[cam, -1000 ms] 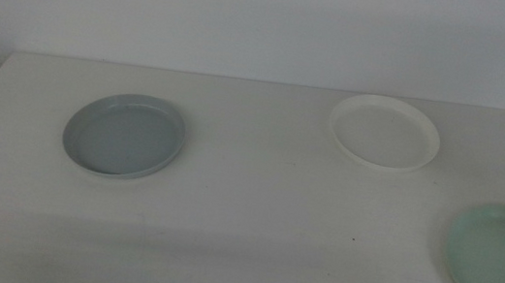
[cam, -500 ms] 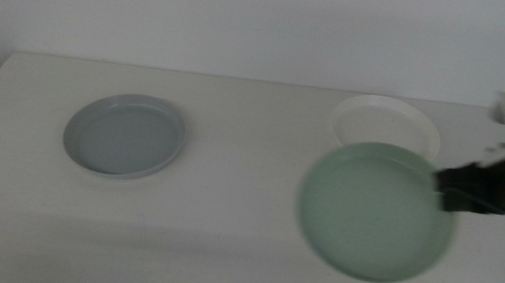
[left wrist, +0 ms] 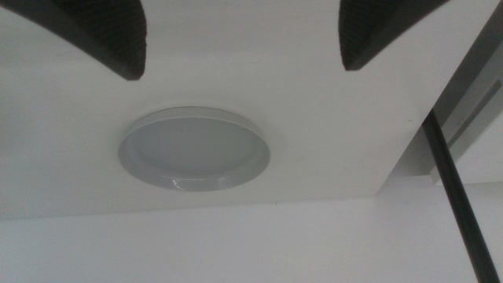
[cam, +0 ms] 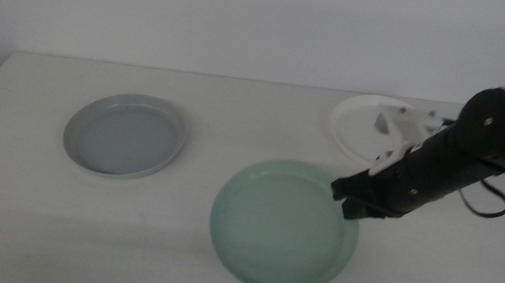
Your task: Stack the three bowls on top of each other.
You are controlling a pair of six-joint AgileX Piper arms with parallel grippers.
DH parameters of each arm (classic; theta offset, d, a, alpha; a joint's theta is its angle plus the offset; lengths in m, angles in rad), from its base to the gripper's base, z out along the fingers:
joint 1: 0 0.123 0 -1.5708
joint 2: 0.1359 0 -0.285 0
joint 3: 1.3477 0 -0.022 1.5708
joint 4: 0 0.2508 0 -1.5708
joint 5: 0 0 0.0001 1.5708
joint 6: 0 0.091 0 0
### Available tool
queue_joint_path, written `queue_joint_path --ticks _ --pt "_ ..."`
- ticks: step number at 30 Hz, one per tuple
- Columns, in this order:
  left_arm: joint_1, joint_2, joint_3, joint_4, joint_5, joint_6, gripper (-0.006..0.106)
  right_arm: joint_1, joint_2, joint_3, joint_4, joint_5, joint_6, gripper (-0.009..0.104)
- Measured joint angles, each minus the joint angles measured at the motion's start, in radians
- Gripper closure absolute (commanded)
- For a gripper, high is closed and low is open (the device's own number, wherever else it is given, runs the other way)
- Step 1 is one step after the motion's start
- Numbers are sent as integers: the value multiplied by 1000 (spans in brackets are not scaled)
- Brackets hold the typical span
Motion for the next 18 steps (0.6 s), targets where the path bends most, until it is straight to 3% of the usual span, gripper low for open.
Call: queue_joint_path --ticks 11,15,18 --pt "0 0 0 0 0 0 20 5 107 0 0 -34 4 94" --pt "0 0 0 0 0 0 20 5 113 0 2 -55 3 82" --pt "0 0 0 0 0 0 20 5 113 -3 3 -66 3 66"
